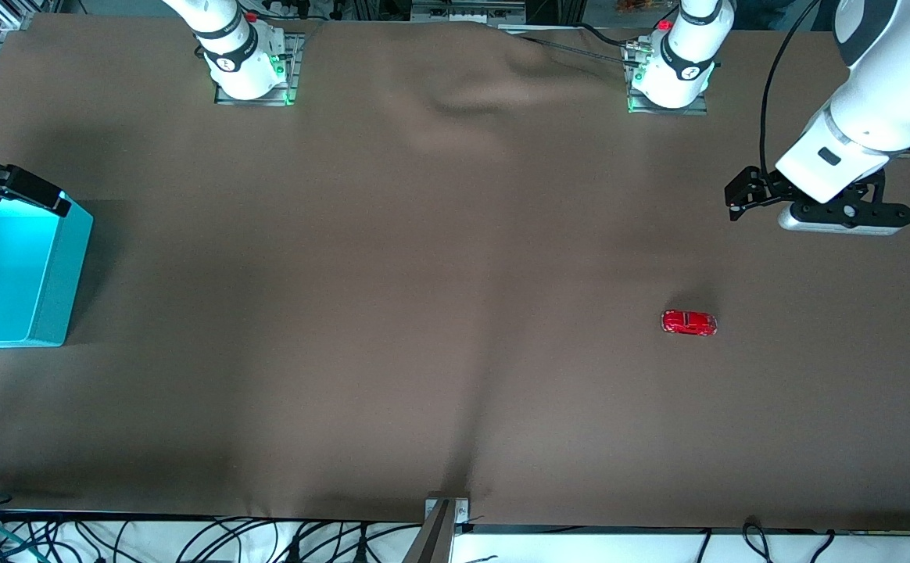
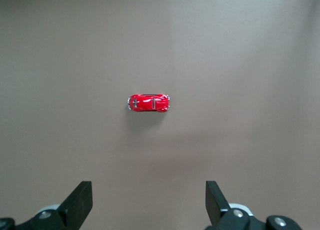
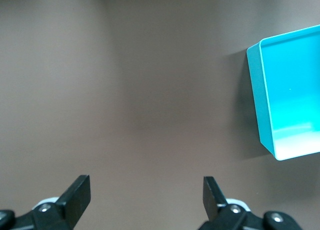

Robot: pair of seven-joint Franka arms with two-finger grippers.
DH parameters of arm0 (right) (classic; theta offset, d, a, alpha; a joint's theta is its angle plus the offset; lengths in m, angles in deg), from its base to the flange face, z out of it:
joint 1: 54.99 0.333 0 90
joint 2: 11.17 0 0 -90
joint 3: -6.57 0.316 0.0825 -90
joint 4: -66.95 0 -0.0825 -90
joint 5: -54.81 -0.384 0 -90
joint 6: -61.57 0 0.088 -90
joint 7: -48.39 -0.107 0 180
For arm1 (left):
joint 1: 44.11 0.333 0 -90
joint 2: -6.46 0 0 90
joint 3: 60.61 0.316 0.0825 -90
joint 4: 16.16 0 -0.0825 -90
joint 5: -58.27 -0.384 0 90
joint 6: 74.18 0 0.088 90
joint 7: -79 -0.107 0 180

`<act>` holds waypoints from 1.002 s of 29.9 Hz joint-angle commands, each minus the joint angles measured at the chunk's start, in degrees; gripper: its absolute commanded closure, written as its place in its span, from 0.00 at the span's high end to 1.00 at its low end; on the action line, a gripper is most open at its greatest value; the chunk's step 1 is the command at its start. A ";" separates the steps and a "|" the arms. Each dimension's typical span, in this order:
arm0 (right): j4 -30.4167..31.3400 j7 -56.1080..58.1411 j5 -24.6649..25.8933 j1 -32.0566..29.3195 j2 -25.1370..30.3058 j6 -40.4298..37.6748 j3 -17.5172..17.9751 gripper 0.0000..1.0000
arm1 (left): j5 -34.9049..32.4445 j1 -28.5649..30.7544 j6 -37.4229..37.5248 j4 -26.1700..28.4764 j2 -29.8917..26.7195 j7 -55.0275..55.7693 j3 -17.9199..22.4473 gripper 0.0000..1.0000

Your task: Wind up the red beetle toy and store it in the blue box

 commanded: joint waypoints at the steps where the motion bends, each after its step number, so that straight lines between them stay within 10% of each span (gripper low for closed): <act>1: 0.63 0.23 0.60 -0.30 0.86 0.34 0.37 1.00 | 5.15 0.68 -1.10 2.01 -1.91 -4.59 1.22 1.00; 30: 0.72 -0.21 0.69 -0.30 0.77 0.86 0.28 1.00 | 5.34 3.06 1.54 -0.27 1.25 -10.21 0.95 1.00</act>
